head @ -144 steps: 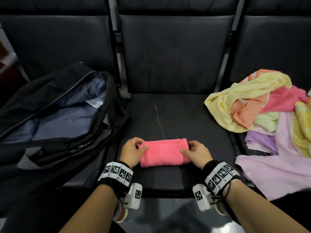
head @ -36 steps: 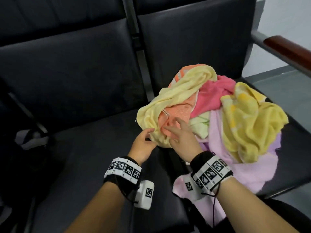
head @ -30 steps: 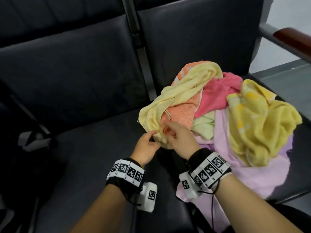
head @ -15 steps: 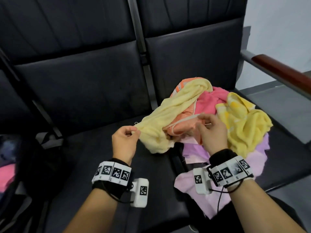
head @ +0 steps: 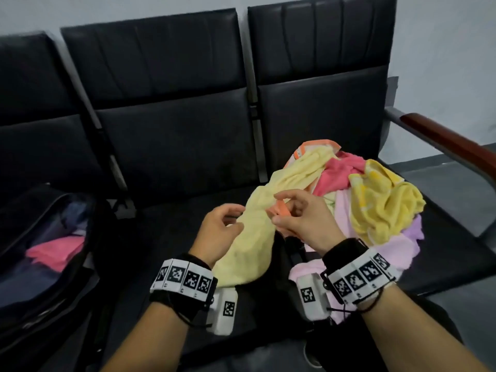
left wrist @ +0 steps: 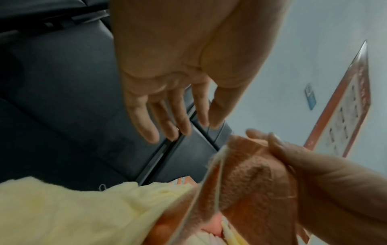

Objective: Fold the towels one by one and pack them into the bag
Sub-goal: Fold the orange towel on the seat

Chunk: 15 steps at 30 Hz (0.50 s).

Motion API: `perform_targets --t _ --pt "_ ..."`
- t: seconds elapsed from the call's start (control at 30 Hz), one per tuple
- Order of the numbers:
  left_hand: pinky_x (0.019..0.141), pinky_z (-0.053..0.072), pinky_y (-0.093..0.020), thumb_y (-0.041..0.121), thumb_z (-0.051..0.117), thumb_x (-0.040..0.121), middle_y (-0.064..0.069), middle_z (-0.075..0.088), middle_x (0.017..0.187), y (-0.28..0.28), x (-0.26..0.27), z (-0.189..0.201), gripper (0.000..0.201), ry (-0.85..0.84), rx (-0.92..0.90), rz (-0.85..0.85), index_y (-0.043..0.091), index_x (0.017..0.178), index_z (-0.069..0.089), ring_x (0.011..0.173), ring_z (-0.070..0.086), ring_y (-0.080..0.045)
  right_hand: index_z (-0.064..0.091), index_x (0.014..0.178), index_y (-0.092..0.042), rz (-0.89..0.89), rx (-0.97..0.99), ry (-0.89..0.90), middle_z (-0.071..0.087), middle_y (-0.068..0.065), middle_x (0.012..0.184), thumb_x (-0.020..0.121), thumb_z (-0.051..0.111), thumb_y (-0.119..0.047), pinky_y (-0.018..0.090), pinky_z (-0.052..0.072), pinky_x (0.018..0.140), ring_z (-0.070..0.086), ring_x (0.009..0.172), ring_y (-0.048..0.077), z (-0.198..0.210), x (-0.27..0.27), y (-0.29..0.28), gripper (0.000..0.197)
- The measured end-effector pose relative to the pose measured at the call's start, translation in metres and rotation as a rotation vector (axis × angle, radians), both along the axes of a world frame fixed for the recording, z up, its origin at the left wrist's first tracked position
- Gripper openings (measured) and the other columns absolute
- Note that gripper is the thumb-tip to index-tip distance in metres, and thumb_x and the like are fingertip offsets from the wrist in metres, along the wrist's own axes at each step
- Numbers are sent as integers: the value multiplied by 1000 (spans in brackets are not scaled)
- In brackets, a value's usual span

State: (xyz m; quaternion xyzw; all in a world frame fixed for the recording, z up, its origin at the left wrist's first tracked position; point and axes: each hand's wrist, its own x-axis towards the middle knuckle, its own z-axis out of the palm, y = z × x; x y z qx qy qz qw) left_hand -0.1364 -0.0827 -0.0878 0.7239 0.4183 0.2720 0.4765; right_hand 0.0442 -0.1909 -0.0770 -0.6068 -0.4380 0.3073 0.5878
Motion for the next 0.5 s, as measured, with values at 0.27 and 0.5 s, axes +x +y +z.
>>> perform_targets --t 0.27,0.5 --pt "87 56 -24 16 68 85 9 72 107 -24 -38 27 37 -134 -11 -294 34 117 68 101 68 -7 68 112 -15 205 38 -140 65 4 75 85 71 0 26 56 69 66 72 13 21 -61 -3 31" --pt "87 56 -38 18 77 81 1 60 98 -36 -78 30 33 -39 183 -126 35 108 68 89 65 -13 63 118 -16 186 86 -155 64 10 73 92 63 -2 22 52 65 64 64 12 27 -110 -5 29"
